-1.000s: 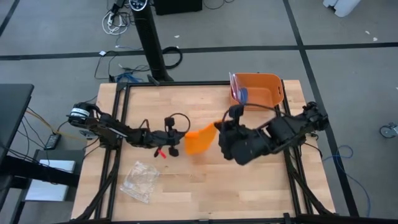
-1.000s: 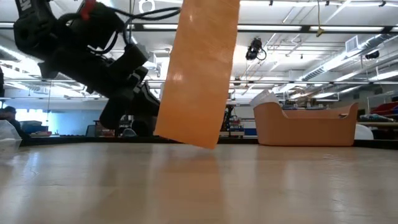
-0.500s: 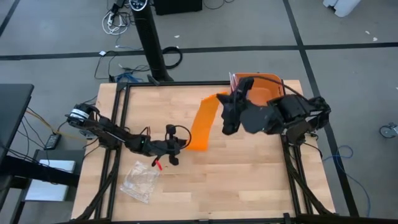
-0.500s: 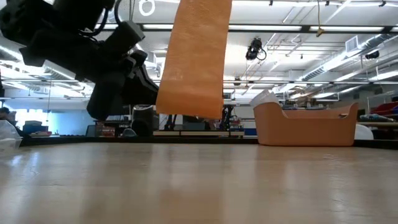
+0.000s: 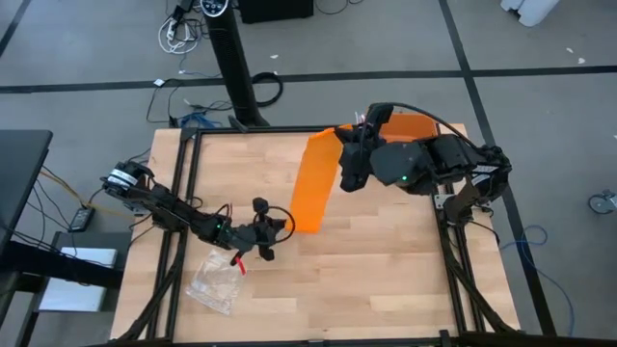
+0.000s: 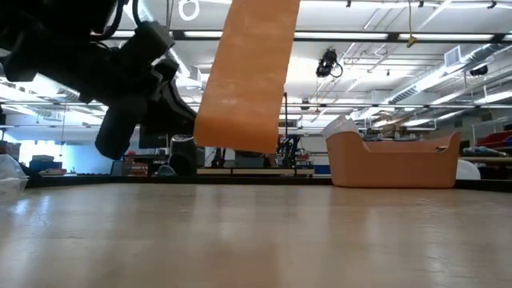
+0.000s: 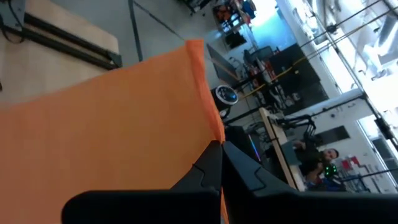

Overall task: Roll bandage
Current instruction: Roll the orange bandage

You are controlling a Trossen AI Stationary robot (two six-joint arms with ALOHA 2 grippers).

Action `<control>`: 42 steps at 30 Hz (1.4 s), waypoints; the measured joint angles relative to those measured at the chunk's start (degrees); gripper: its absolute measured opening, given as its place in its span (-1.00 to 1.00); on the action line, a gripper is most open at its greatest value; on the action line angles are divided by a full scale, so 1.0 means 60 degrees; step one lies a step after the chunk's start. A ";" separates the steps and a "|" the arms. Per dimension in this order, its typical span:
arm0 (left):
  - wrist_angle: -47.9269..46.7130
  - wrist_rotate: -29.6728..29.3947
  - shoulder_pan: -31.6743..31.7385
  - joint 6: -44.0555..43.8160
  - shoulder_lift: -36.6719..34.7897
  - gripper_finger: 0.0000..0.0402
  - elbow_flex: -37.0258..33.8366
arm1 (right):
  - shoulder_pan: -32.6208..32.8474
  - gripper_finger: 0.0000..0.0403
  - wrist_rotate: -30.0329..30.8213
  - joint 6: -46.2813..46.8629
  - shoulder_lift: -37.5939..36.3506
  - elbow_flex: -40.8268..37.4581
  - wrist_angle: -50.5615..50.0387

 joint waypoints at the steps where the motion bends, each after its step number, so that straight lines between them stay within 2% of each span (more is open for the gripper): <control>1: -0.0113 -0.0021 0.0003 -0.0085 0.0000 -0.93 0.0000 | 0.0006 -1.00 -0.0001 -0.0147 -0.0001 -0.0001 0.0151; 18: -0.0919 -0.0595 -0.0509 -0.0800 0.0000 -0.93 0.0000 | -0.0193 -1.00 0.0221 -0.1502 -0.0279 0.0003 0.1379; 23: -0.0942 -0.1701 -0.1338 -0.0262 0.0000 -0.93 0.0445 | -0.0682 -1.00 -0.0244 -0.1568 -0.0318 0.0003 0.1335; 29: -0.1568 -0.2738 -0.2463 0.0886 0.0000 -0.93 0.1765 | -0.1351 -1.00 -0.1511 -0.1503 -0.0303 0.0003 0.1021; 42: -0.5898 -0.5898 -0.5054 0.0924 0.0000 -0.93 0.5522 | -0.2448 -1.00 -0.4164 -0.1260 -0.0303 -0.0176 0.0656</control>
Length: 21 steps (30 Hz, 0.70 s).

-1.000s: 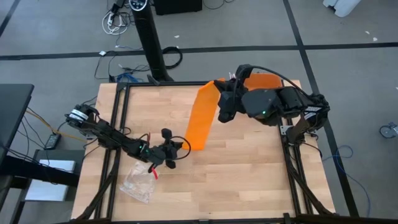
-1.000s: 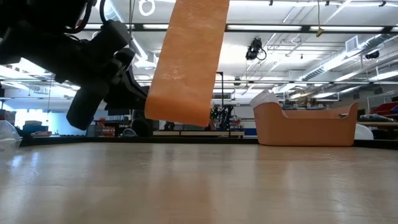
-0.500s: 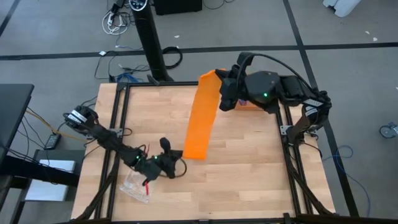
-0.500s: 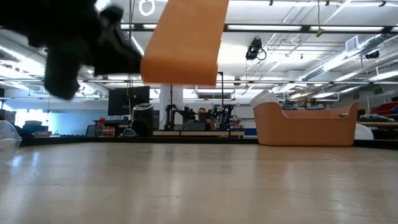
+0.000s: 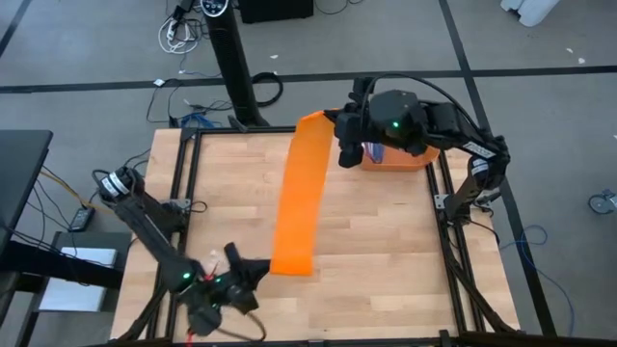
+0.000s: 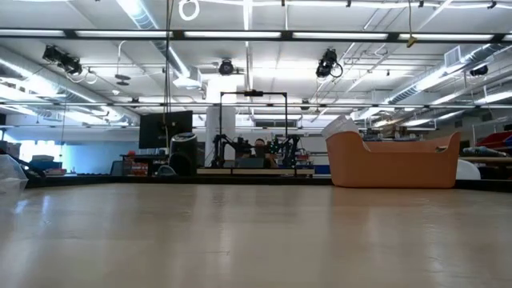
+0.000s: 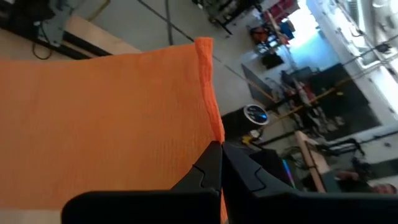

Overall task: Roll bandage
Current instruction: Roll the orange bandage

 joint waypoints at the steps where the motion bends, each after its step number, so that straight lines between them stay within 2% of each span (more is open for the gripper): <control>1: -0.0280 -0.0267 -0.0132 0.0011 0.0000 -0.93 0.0191 | -0.0102 -1.00 -0.0246 0.0002 0.0000 -0.0069 -0.0002; 8: -0.1303 -0.2020 -0.0736 0.0515 0.0000 -0.93 0.0689 | -0.0786 -1.00 -0.1999 0.0530 0.0003 -0.1034 0.0214; 14: -0.0701 -0.2153 -0.0772 0.1381 0.0000 -0.93 0.0689 | -0.1170 -1.00 -0.3120 0.1182 0.0007 -0.2413 0.0433; 21: 0.1215 -0.2150 -0.0768 0.3236 0.0000 -0.93 0.0690 | -0.1841 -1.00 -0.4120 0.1736 0.0015 -0.4918 0.1590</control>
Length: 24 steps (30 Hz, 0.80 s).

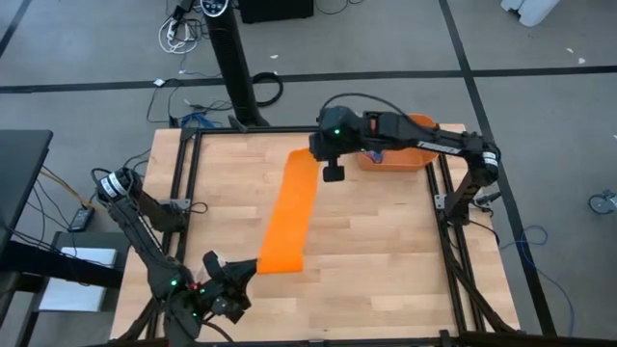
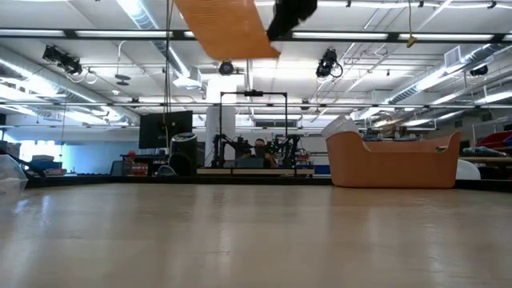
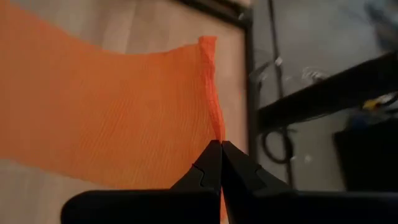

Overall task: Roll bandage
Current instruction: Roll the orange bandage

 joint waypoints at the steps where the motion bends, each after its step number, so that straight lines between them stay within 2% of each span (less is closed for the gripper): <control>1: 0.0259 0.0003 0.0000 0.0210 0.0000 -0.93 0.0003 | -0.0067 -1.00 -0.0220 0.0042 0.0000 -0.0390 0.0326; 5: 0.0751 0.0004 0.0000 0.0595 0.0000 -0.93 0.0007 | -0.0204 -0.96 -0.0840 0.0555 0.0000 -0.1801 0.1605; 10: 0.0770 0.0007 0.0039 0.0579 0.0000 -0.93 0.0007 | -0.0231 -0.77 -0.1042 0.1241 0.0000 -0.2922 0.2245; 14: 0.0774 0.0012 0.0242 0.0537 0.0000 -0.93 0.0007 | -0.0200 -0.51 -0.1038 0.1669 0.0000 -0.3125 0.2090; 20: 0.0766 0.0018 0.0618 0.0549 0.0000 -0.93 0.0007 | -0.0035 -0.13 -0.0925 0.1489 -0.0087 -0.3016 0.2126; 24: 0.0745 0.0029 0.0785 0.0370 0.0000 -0.93 0.0007 | 0.0021 0.03 -0.0968 0.1786 -0.0677 -0.3385 0.1902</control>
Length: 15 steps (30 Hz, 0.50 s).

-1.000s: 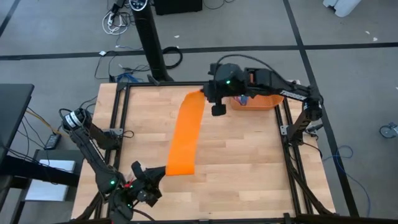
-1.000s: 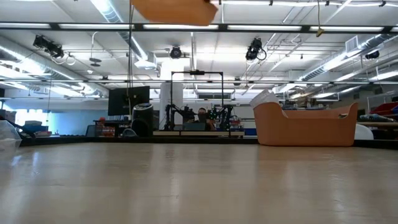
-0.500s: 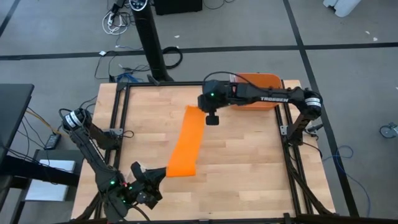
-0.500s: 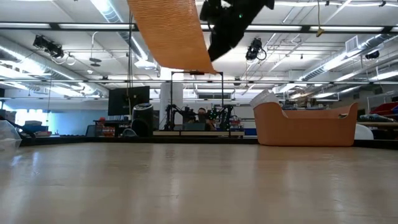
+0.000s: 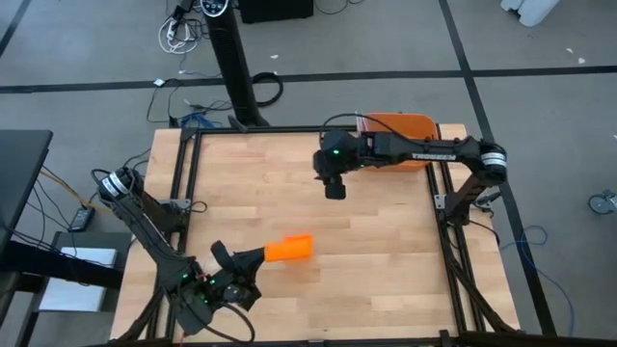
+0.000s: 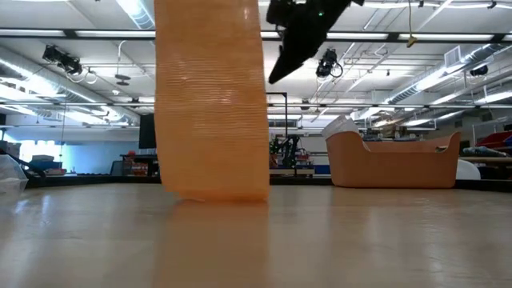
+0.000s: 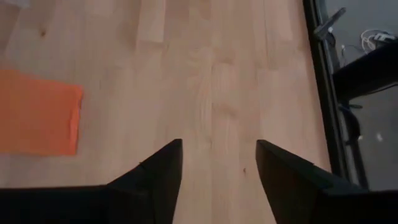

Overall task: Roll bandage
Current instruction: Roll the orange bandage

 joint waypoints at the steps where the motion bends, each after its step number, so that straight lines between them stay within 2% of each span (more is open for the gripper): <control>1: -0.0036 0.0000 0.0016 -0.0118 0.0000 -0.93 0.0000 | -0.0013 0.05 -0.0131 0.0163 -0.0222 -0.0337 0.0142; 5: -0.0263 0.0010 0.0033 -0.0324 0.0000 -0.93 -0.0004 | 0.0106 0.07 -0.0368 0.0707 -0.1182 -0.2760 0.2154; 11: -0.0235 0.0001 0.0498 -0.0284 -0.0358 -0.93 -0.0011 | 0.1296 0.07 -0.0414 0.1663 -0.2117 -0.7138 0.8405; 15: -0.0233 0.0004 0.0862 -0.0039 -0.0690 -0.93 -0.0008 | 0.2124 0.06 -0.0327 0.2419 -0.2040 -0.8985 1.2098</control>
